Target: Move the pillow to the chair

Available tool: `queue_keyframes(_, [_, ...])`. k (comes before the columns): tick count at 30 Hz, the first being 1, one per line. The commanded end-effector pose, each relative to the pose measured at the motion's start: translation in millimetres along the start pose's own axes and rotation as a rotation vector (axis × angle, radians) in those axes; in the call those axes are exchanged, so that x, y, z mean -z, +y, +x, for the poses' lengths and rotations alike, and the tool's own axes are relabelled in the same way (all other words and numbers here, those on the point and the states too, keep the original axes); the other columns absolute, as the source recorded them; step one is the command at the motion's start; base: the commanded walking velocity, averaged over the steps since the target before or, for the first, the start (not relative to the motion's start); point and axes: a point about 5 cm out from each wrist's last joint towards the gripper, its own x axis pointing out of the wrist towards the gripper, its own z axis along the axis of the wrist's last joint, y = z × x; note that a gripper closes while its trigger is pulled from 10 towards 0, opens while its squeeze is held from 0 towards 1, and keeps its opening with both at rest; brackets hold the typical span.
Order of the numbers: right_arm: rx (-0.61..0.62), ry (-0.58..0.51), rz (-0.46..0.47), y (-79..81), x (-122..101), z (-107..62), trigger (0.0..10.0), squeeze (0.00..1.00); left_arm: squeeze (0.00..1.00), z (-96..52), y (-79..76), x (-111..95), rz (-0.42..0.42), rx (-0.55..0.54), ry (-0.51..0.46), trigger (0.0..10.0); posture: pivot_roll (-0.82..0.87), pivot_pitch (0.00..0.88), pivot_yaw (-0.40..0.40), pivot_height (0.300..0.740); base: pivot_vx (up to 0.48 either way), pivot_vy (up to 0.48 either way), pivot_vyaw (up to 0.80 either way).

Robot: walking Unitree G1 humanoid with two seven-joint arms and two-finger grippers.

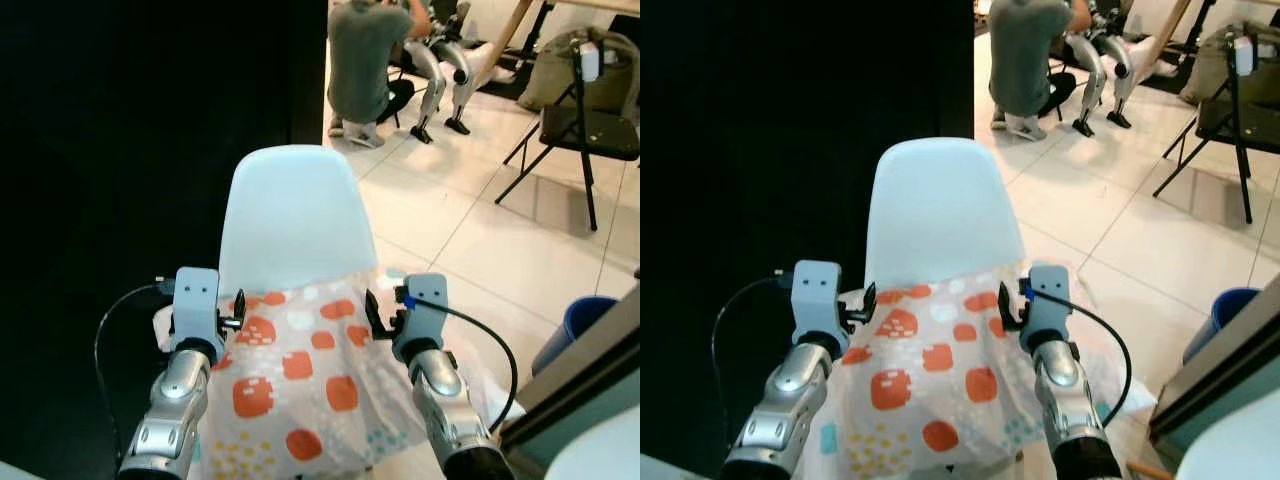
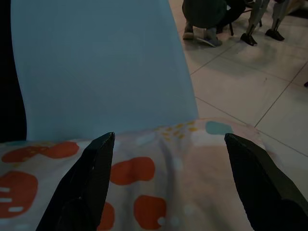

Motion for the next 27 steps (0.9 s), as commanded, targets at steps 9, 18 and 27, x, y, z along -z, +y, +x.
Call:
queue_keyframes(9, [0.046,0.059,0.0,-6.2,13.4,-7.8,10.0,0.0,0.0,-6.8,-1.2,14.9,0.0,0.05,0.062,10.0,0.03,0.054,-0.009,0.74,0.0,0.0,0.0])
queue_keyframes(18, [-0.072,0.458,-0.182,0.8,80.7,-36.1,10.0,0.0,0.0,-27.6,-8.8,62.6,0.085,0.107,0.245,10.0,0.02,0.065,-0.007,0.74,0.0,0.0,0.0])
queue_keyframes(27, [-0.039,0.389,-0.1,3.4,75.4,-38.5,10.0,0.0,0.0,-32.8,-2.4,76.8,0.024,0.003,0.295,10.0,0.01,0.07,-0.006,0.74,0.0,0.0,0.0])
